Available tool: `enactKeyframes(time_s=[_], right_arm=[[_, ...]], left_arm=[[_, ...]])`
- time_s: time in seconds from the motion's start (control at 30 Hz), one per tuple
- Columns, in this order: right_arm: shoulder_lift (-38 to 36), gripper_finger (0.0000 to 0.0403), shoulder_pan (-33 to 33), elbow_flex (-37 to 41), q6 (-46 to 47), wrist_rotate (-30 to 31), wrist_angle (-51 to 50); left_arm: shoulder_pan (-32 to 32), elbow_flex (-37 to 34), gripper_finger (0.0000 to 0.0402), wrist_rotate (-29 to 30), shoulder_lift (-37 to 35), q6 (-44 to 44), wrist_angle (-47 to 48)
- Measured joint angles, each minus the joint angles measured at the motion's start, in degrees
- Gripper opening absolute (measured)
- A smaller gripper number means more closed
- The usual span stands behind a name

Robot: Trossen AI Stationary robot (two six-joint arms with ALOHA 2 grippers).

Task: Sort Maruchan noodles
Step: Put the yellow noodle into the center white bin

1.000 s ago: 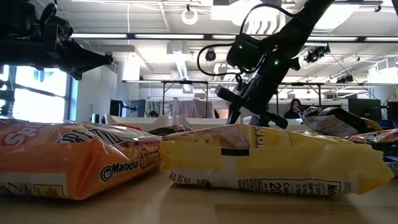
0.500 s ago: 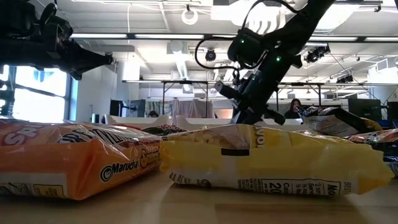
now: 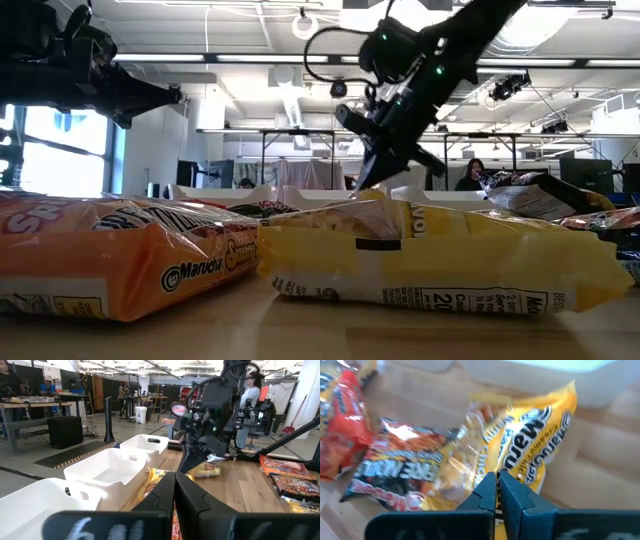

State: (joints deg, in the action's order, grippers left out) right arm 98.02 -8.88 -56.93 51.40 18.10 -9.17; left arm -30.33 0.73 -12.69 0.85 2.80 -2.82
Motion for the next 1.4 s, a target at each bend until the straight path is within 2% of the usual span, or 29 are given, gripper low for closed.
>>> enactKeyframes(time_s=[0.27, 0.37, 0.47, 0.7, 0.8, 0.9, 1.2, 1.3, 1.4], right_arm=[[-0.13, 0.0001, 0.26, -6.65, -0.25, -1.64, -6.89], [-0.13, 0.0022, 0.57, -7.58, 3.13, -2.03, -11.29], [-0.13, 0.0066, 0.69, -7.23, 8.18, -2.77, -15.45], [-0.15, 0.0209, 1.44, -2.42, 16.44, -1.70, -15.21], [-0.15, 0.0260, 1.21, 0.85, 18.57, -1.62, -11.68], [-0.15, 0.0289, 0.35, 4.36, 19.25, -2.09, -5.38], [0.14, 0.0292, -0.62, 14.22, 20.84, -1.18, 15.87], [0.79, 0.0272, -0.61, 16.12, 22.60, 0.56, 18.71], [1.99, 0.0233, -0.46, 16.99, 22.70, 1.03, 22.45]], left_arm=[[0.00, -0.01, 0.0003, 0.02, 0.02, -0.02, 0.02], [0.00, 0.00, 0.0003, 0.00, 0.00, -0.02, 0.02], [0.00, 0.00, 0.0003, 0.00, 0.01, -0.01, 0.01], [0.00, -0.01, 0.0003, 0.00, 0.01, -0.01, 0.02], [-0.02, 0.00, 0.0003, 0.00, 0.02, -0.02, 0.02], [0.00, 0.00, 0.0003, 0.02, -0.01, -0.02, 0.02], [0.00, 0.00, 0.0003, 0.00, 0.02, -0.02, 0.02], [0.00, 0.00, 0.0003, 0.00, -0.01, -0.01, 0.02], [-0.01, -0.01, 0.0003, 0.00, -0.01, -0.01, 0.02]])
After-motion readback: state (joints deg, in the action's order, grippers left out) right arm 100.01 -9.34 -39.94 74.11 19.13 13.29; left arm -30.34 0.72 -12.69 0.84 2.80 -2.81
